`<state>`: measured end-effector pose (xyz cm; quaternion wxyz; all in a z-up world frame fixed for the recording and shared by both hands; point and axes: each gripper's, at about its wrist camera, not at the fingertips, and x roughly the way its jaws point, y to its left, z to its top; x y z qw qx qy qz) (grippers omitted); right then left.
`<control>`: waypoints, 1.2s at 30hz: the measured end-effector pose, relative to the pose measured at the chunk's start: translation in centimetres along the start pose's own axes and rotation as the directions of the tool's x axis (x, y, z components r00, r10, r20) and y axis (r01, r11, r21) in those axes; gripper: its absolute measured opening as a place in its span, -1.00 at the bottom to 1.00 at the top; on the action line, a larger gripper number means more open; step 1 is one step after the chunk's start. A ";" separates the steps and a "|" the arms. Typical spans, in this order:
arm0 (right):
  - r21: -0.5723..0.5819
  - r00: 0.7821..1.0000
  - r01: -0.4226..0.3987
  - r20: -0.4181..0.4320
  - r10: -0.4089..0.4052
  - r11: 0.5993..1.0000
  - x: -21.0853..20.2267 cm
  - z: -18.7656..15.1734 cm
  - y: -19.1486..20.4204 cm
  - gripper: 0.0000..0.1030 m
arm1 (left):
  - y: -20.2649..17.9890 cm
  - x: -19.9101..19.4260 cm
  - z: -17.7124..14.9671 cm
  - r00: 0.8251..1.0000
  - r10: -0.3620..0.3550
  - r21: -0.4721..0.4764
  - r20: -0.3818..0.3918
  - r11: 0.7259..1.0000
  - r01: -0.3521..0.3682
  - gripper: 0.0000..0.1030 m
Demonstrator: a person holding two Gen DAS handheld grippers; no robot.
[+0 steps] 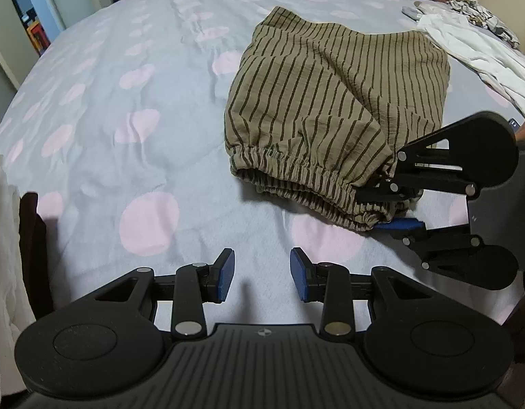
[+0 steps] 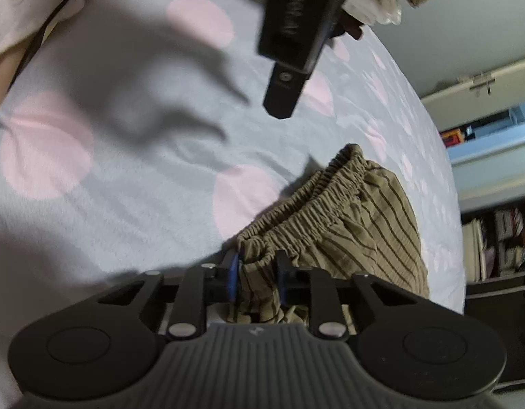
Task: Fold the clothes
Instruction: 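Grasp the elastic waistband of the trousers with the right tool, then bring the left tool to the waistband and grasp it beside the right tool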
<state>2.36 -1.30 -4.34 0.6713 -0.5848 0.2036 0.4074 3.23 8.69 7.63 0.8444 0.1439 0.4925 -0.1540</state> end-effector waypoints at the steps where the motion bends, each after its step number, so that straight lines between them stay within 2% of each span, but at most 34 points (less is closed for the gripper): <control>1: 0.027 1.000 -0.008 0.000 0.008 1.000 -0.3 0.0 -0.4 -0.61 | -0.1 -0.1 0.0 1.000 0.000 0.010 0.008 1.000 0.000 -0.34; 2: 0.056 1.000 -0.018 0.002 0.018 0.998 -0.6 -0.1 -0.7 -0.62 | -0.3 -0.1 0.0 1.000 -0.003 0.023 0.019 1.000 0.002 -0.33; 4: 0.115 0.999 -0.038 0.006 0.038 0.993 -1.3 -0.4 -1.5 -0.63 | -1.0 -0.4 -0.1 0.999 -0.008 0.077 0.051 0.997 0.004 -0.14; 7: 0.234 0.997 -0.074 0.025 0.070 0.969 -2.4 -1.1 -2.8 -0.63 | -2.4 -0.6 -0.5 0.995 -0.002 0.185 0.104 0.983 -0.018 -0.08; 9: 0.313 0.995 -0.097 0.045 0.088 0.945 -2.9 -1.6 -3.8 -0.63 | -3.5 -0.4 -0.9 0.991 0.023 0.256 0.129 0.965 -0.055 -0.07; 12: 0.417 0.991 -0.134 0.074 0.114 0.899 -3.3 -2.4 -5.1 -0.63 | -5.2 0.6 -1.6 0.981 0.087 0.375 0.173 0.915 -0.148 -0.01; 13: 0.448 0.989 -0.147 0.083 0.123 0.882 -3.4 -2.7 -5.6 -0.63 | -5.7 0.9 -1.8 0.976 0.107 0.412 0.190 0.893 -0.178 0.00; 15: 0.504 0.986 -0.169 0.098 0.138 0.847 -3.8 -3.0 -6.1 -0.63 | -6.9 1.9 -2.4 0.956 0.165 0.490 0.242 0.830 -0.267 0.03; 18: 0.569 0.980 -0.197 0.122 0.155 0.798 -3.9 -3.6 -7.0 -0.63 | -8.5 3.3 -3.2 0.915 0.230 0.581 0.330 0.714 -0.389 0.21; 21: 0.614 0.976 -0.216 0.140 0.165 0.759 -3.8 -4.1 -7.7 -0.63 | -9.7 4.6 -3.7 0.869 0.253 0.633 0.424 0.604 -0.485 0.33; 24: 0.657 0.971 -0.238 0.161 0.175 0.715 -3.8 -4.7 -8.4 -0.63 | -10.8 5.7 -3.6 0.853 0.240 0.662 0.464 0.546 -0.513 0.41; 26: 0.688 0.967 -0.255 0.178 0.182 0.680 -3.7 -5.2 -9.0 -0.63 | -11.5 6.4 -3.3 0.859 0.224 0.683 0.461 0.528 -0.505 0.41; 29: 0.721 0.961 -0.277 0.203 0.189 0.635 -3.9 -5.9 -9.5 -0.63 | -12.0 7.5 -2.7 0.856 0.237 0.696 0.460 0.502 -0.513 0.42; 32: 0.746 0.955 -0.295 0.223 0.195 0.597 -4.2 -6.7 -10.0 -0.63 | -11.8 8.5 -2.0 0.863 0.248 0.700 0.440 0.507 -0.502 0.41; 35: 0.755 0.953 -0.302 0.233 0.193 0.582 -4.5 -7.2 -10.2 -0.63 | -11.4 9.1 -1.7 0.856 0.268 0.701 0.443 0.492 -0.517 0.22; 36: 0.758 0.953 -0.304 0.236 0.192 0.577 -4.6 -7.4 -10.2 -0.63 | -11.2 9.4 -1.5 0.857 0.277 0.704 0.434 0.490 -0.514 0.07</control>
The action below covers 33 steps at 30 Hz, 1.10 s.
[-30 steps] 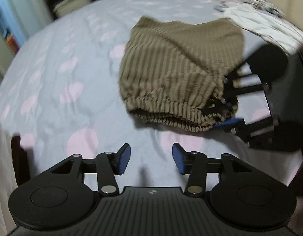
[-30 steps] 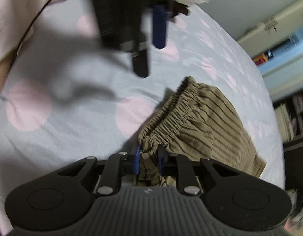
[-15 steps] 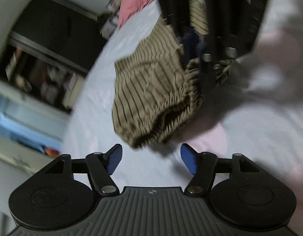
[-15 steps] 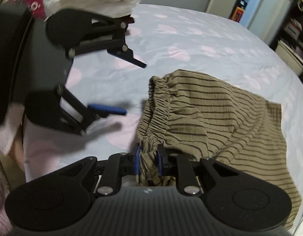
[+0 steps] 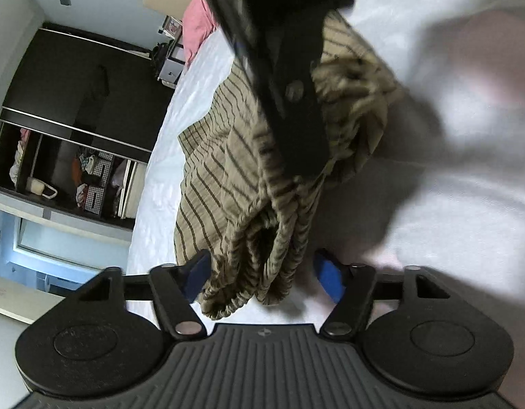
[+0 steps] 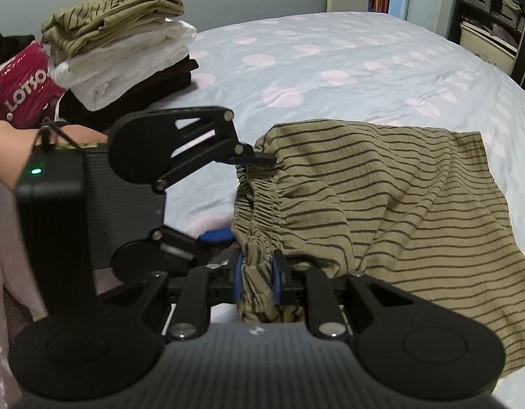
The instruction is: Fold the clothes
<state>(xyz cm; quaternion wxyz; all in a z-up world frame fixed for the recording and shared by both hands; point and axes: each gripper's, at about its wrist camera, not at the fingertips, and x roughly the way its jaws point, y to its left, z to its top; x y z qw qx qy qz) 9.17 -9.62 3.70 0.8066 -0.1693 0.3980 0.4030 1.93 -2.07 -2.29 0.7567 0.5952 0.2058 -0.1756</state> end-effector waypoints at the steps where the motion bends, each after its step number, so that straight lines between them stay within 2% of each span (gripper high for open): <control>1: 0.006 1.000 -0.002 0.002 0.002 1.000 -0.1 -0.1 -0.1 -0.63 | 0.2 0.1 0.0 1.000 -0.007 -0.005 -0.010 1.000 0.006 -0.06; 4: 0.005 1.000 0.003 0.005 -0.003 1.000 -0.4 -0.3 -0.3 -0.63 | 0.9 0.3 -0.1 0.999 -0.032 -0.025 -0.025 0.999 0.031 -0.33; 7: 0.003 1.000 0.008 0.002 -0.008 1.000 -0.7 -0.5 -0.3 -0.63 | 1.3 -0.5 0.1 0.999 -0.042 -0.007 -0.023 0.999 0.042 -0.54; 14: -0.030 1.000 -0.005 0.011 0.005 1.000 -2.3 -1.6 1.1 -0.63 | 1.4 -3.5 -0.2 0.996 -0.088 0.102 -0.014 0.991 0.089 -0.66; 22: -0.083 0.998 -0.054 -0.016 0.053 0.995 -6.3 -4.6 4.5 -0.64 | -0.2 -10.0 -0.5 0.985 -0.171 0.260 0.009 0.952 0.162 -0.69; 27: -0.063 0.997 -0.074 -0.023 0.073 0.995 -9.6 -7.5 7.0 -0.64 | -1.1 -14.6 0.0 0.959 -0.284 0.299 0.013 0.916 0.268 -0.70; 33: -0.023 0.998 -0.061 -0.008 0.061 0.998 -12.6 -11.2 10.6 -0.64 | -0.5 -18.3 0.4 0.900 -0.435 0.257 0.015 0.872 0.417 -0.70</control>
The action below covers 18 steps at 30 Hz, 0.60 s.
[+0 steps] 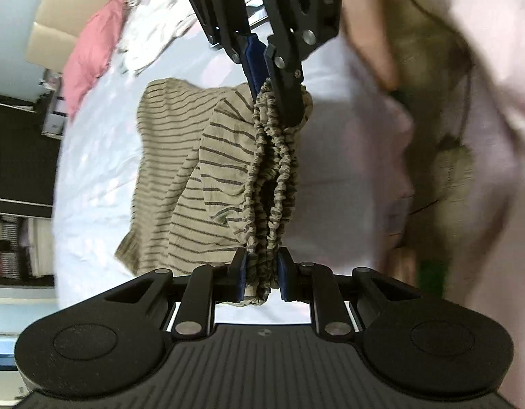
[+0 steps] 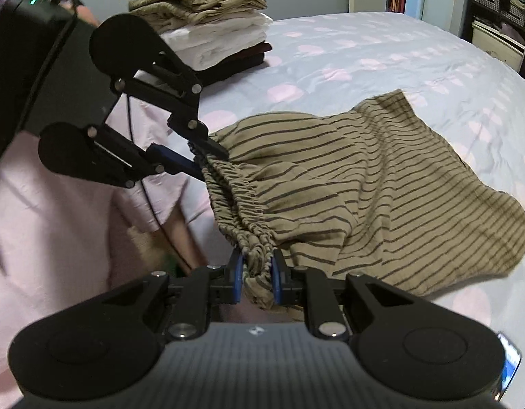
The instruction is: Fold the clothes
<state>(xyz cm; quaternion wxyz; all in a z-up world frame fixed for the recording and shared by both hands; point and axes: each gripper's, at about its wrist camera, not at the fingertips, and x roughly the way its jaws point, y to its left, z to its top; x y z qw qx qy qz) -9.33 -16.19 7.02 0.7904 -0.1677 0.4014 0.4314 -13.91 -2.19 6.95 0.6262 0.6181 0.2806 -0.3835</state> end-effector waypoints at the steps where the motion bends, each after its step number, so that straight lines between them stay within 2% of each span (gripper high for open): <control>1: -0.003 1.000 0.001 0.000 -0.001 1.000 -0.4 -0.4 0.6 -0.64 | -0.2 -0.4 0.1 1.000 -0.022 0.006 0.006 1.000 0.022 -0.70; 7: -0.003 0.999 -0.039 -0.021 0.039 0.999 -2.2 -2.3 2.2 -0.64 | -0.1 -2.1 0.9 0.987 -0.157 -0.001 0.029 0.988 0.157 -0.70; 10: -0.015 0.999 -0.032 -0.024 0.031 0.999 -2.5 -2.6 2.4 -0.63 | 0.0 -2.5 0.7 0.984 -0.173 -0.027 0.037 0.984 0.174 -0.71; 18: -0.036 1.000 0.026 0.013 -0.025 0.999 -2.9 -0.4 -0.1 -0.64 | 4.6 -1.3 0.0 0.985 -0.161 -0.163 0.062 0.972 0.169 -0.71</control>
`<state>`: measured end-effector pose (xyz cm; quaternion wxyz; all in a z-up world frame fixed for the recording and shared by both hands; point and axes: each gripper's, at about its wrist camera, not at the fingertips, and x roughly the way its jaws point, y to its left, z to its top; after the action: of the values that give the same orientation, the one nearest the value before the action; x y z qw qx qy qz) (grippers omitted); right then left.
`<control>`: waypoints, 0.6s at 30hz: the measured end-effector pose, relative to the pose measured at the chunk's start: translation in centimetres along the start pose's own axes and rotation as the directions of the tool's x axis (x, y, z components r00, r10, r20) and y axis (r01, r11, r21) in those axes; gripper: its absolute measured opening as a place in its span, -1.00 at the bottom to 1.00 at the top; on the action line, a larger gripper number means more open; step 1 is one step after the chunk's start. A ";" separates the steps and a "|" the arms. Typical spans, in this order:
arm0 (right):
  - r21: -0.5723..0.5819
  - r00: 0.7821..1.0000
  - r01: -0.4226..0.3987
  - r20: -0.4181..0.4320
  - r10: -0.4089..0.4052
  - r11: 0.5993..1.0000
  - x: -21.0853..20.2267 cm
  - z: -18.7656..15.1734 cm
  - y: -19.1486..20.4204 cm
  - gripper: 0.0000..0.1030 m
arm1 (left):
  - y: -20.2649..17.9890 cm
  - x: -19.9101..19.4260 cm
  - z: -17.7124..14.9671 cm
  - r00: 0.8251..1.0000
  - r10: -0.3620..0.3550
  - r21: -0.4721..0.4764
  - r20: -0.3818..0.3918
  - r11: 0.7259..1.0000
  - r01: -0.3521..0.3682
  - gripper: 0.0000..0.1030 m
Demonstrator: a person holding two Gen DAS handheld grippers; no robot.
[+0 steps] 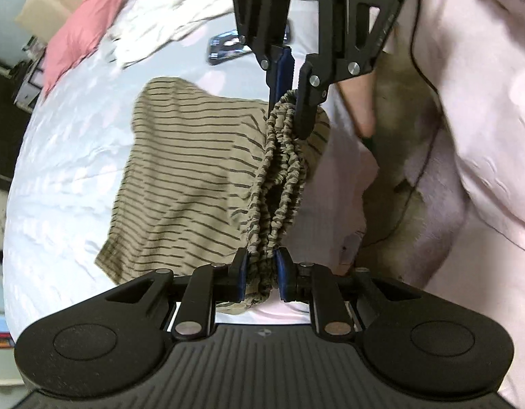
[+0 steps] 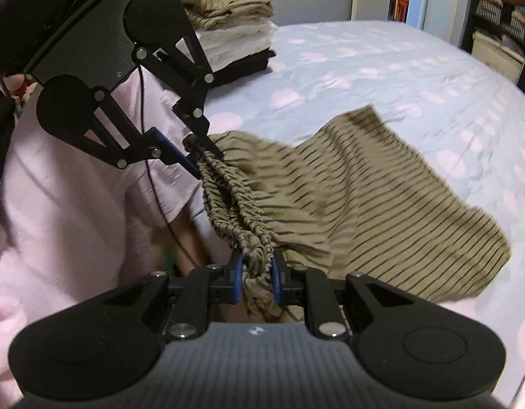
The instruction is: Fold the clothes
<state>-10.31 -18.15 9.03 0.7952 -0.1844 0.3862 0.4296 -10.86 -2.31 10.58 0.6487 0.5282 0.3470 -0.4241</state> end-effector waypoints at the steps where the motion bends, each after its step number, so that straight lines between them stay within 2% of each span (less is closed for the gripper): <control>1: -0.005 1.000 0.013 0.007 -0.013 1.000 -0.2 0.3 -0.5 -0.64 | 0.6 0.0 0.0 1.000 0.006 -0.015 0.005 1.000 -0.006 -0.71; 4: -0.005 0.998 0.060 0.024 -0.059 0.998 -0.3 1.9 -2.4 -0.64 | 2.5 -0.8 0.5 1.000 0.019 -0.063 0.021 0.998 -0.017 -0.71; 11: -0.001 0.988 0.151 0.015 -0.151 0.988 1.1 6.0 -8.5 -0.64 | 9.7 0.5 1.7 0.995 0.063 -0.200 0.079 0.979 -0.046 -0.71; 15: 0.039 0.982 0.189 -0.008 -0.188 0.981 2.6 7.8 -12.5 -0.64 | 13.7 2.5 2.4 0.991 0.076 -0.306 0.109 0.951 -0.040 -0.71; 18: 0.108 0.982 0.189 -0.043 -0.186 0.976 4.6 8.5 -15.5 -0.64 | 16.8 5.2 2.6 0.993 0.047 -0.385 0.110 0.923 -0.001 -0.71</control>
<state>7.90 -19.07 10.25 0.8349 -0.1821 0.4034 0.3274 6.62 -4.45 13.05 0.7640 0.3694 0.3780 -0.3701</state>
